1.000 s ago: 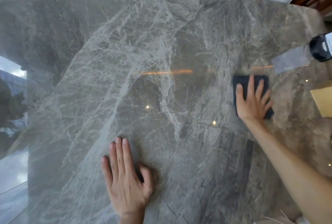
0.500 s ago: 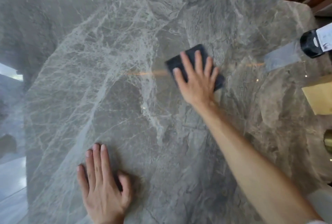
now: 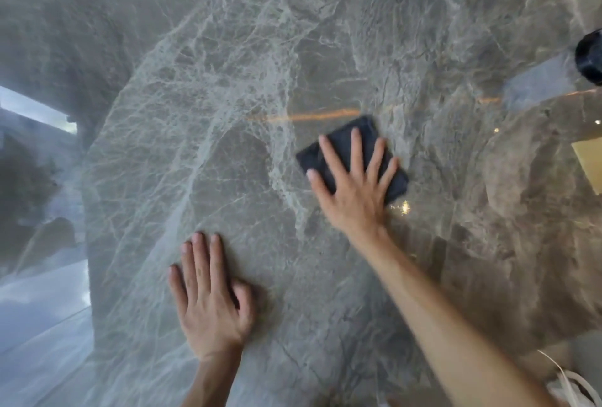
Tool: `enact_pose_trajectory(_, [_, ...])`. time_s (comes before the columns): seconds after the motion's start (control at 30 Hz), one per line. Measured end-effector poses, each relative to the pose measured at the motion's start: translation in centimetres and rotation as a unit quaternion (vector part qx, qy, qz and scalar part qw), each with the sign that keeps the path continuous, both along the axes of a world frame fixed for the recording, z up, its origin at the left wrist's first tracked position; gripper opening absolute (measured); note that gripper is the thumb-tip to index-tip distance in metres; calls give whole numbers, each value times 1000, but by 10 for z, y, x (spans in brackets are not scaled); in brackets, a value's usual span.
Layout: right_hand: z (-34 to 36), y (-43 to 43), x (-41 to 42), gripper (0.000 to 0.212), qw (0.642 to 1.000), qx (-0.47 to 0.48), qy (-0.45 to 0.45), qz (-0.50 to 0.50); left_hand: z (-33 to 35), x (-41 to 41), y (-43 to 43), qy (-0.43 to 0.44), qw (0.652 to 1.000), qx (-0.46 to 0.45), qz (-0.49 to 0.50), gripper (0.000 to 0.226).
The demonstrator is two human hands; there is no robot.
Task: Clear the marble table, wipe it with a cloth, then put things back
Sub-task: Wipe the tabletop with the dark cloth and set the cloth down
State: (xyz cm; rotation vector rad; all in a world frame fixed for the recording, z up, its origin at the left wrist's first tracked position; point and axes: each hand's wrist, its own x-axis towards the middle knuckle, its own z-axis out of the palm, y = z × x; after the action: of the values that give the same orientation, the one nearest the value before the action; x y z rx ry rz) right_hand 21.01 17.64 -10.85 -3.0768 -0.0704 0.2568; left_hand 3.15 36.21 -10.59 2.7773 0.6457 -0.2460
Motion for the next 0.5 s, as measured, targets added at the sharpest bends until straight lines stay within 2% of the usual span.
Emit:
enact_pose_trajectory(0.07, [-5, -24, 47, 61, 1000, 2, -15, -12, -4, -1, 1, -11, 1000, 5, 1, 75])
enact_pose_trajectory(0.2, [-8, -98, 73, 61, 989, -23, -26, -146, -6, -4, 1, -36, 999, 15, -10, 76])
enact_pose_trajectory(0.3, [2, -142, 30, 63, 973, -34, 2, -226, -4, -3, 1, -42, 999, 4, 1, 76])
enact_pose_trajectory(0.4, [7, -125, -45, 62, 960, -8, 30, -279, -2, -3, -1, -45, 999, -3, 15, 74])
enact_pose_trajectory(0.43, [8, -105, -69, 61, 962, -5, 40, -272, -2, -3, -2, -46, 999, -3, 16, 74])
enact_pose_trajectory(0.5, [12, -49, -104, 61, 979, -3, 62, -195, -2, -3, -2, -44, 999, -4, 12, 74])
